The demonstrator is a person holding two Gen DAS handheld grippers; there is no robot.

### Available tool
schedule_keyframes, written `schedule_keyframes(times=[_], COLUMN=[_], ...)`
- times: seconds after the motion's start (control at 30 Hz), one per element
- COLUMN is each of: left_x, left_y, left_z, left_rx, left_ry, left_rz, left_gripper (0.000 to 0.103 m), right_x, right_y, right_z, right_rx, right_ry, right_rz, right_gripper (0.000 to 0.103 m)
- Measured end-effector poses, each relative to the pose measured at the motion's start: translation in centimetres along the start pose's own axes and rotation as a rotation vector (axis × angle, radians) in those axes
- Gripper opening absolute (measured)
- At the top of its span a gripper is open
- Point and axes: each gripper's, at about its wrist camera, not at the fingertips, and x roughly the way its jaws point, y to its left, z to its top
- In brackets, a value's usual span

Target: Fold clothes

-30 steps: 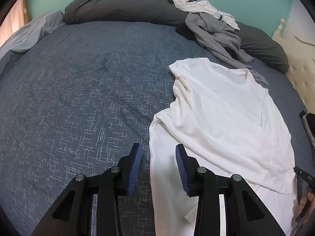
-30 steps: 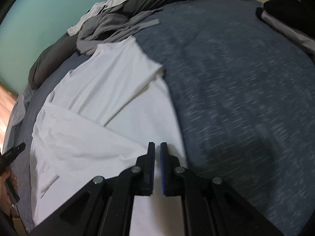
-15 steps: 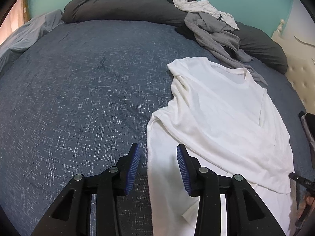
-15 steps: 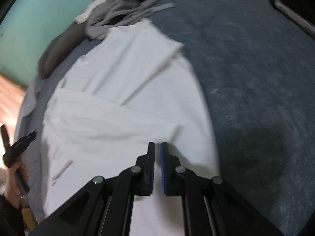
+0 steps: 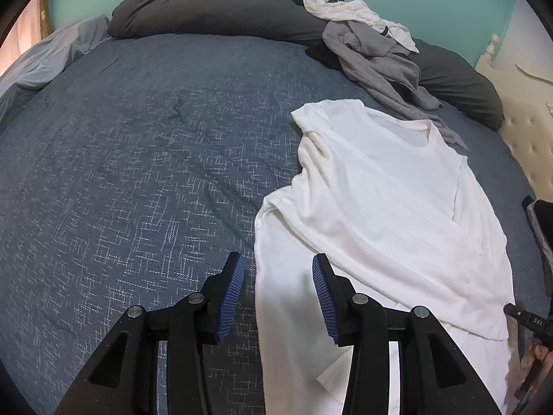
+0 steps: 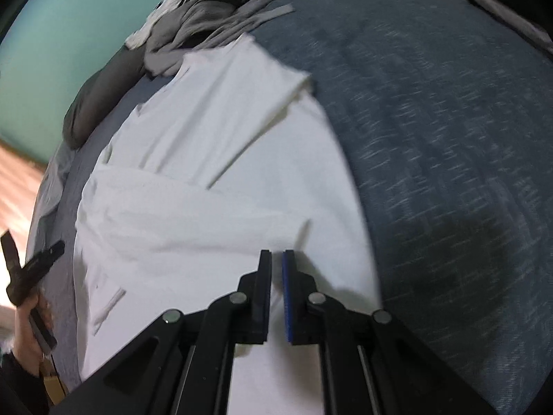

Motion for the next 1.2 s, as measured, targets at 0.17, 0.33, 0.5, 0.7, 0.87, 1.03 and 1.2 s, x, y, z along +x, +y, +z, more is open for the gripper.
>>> schedule_keyframes(times=[0.17, 0.33, 0.5, 0.7, 0.87, 1.03, 1.2], left_x=[0.4, 1.1, 2.3, 3.7, 4.2, 4.5, 4.8], left_y=[1.0, 2.0, 2.8, 2.9, 3.1, 4.0, 4.6], left_z=[0.0, 0.5, 1.0, 0.8, 1.1, 1.5, 1.6], left_rx=[-0.034, -0.07, -0.124, -0.138, -0.127, -0.146, -0.17], left_ry=[-0.014, -0.023, -0.029, -0.04, -0.054, -0.063, -0.064], left_rz=[-0.02, -0.061, -0.114, -0.128, -0.123, -0.121, -0.135], left_gripper=[0.045, 0.045, 0.045, 0.045, 0.045, 0.046, 0.049], right_x=[-1.4, -1.3, 0.0, 1.9, 4.8, 7.9, 10.7], right_y=[0.2, 2.4, 6.1, 12.4, 17.7, 22.7, 27.3], right_z=[0.3, 0.1, 1.2, 4.1, 6.4, 8.7, 10.1], right_rx=[0.004, -0.055, -0.116, -0.242, -0.333, -0.412, -0.483], right_ry=[-0.058, -0.048, -0.017, 0.037, 0.076, 0.114, 0.139], right_rz=[0.031, 0.071, 0.103, 0.103, 0.099, 0.1, 0.099], right_gripper=[0.006, 0.006, 0.03, 0.032, 0.036, 0.049, 0.049])
